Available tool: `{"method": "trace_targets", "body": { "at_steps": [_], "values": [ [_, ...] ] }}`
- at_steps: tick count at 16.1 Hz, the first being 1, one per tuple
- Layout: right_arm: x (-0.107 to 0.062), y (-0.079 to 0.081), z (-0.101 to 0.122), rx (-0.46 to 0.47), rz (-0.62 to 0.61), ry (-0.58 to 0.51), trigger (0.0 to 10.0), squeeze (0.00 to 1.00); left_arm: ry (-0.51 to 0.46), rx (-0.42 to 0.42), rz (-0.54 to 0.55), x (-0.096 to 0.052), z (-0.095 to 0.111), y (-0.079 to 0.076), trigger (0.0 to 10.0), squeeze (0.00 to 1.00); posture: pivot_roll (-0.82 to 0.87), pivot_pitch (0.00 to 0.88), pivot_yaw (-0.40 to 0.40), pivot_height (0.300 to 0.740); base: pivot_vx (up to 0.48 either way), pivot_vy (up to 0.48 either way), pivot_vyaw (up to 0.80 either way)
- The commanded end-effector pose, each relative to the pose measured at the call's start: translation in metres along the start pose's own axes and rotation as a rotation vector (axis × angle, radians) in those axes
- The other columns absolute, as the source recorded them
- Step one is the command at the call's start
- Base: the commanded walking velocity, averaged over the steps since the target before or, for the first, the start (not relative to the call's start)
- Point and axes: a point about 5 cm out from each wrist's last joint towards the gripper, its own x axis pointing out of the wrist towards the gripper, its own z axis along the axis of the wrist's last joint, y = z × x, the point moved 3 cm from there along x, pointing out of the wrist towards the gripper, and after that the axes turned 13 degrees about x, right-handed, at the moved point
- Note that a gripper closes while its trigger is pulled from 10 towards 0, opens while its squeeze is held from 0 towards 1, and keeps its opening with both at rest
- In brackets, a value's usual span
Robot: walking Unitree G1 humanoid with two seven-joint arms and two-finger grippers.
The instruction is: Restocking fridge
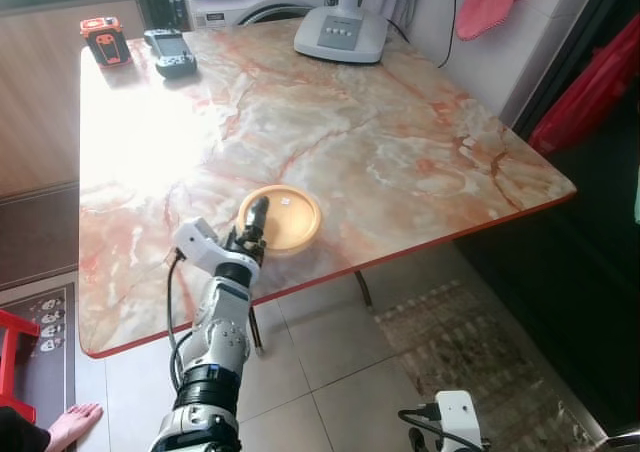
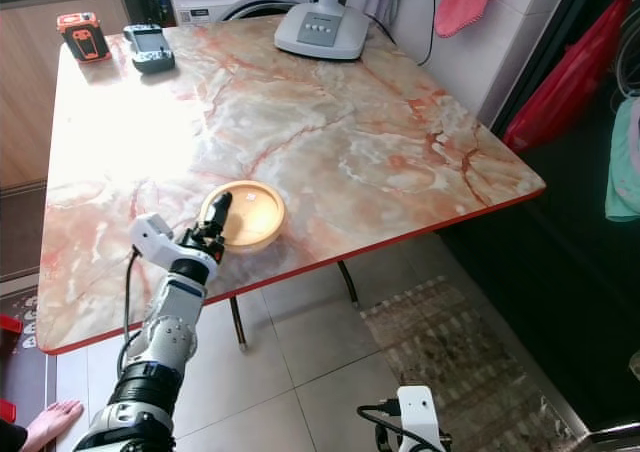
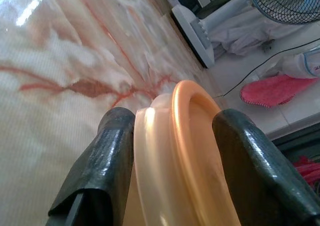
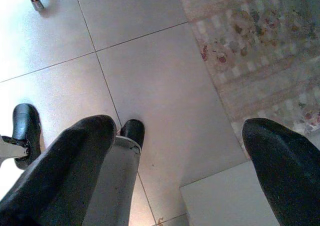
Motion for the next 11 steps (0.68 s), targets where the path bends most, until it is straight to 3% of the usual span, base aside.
{"method": "trace_targets", "body": {
  "at_steps": [1,11],
  "values": [
    [-0.0009,-0.0034,-0.0031,-0.008,-0.009,0.006,10.0,0.00,0.010,0.002,-0.016,0.0028,-0.0019,-0.0044,0.0,0.00,0.03,0.104,-0.075,0.740,0.000,0.000,0.00],
    [-0.0005,-0.0026,-0.0016,-0.017,-0.008,0.006,10.0,0.00,-0.019,0.001,-0.007,0.0070,0.0039,-0.0011,0.0,0.00,0.03,0.098,-0.077,0.740,0.000,0.000,0.00]
  ]
}}
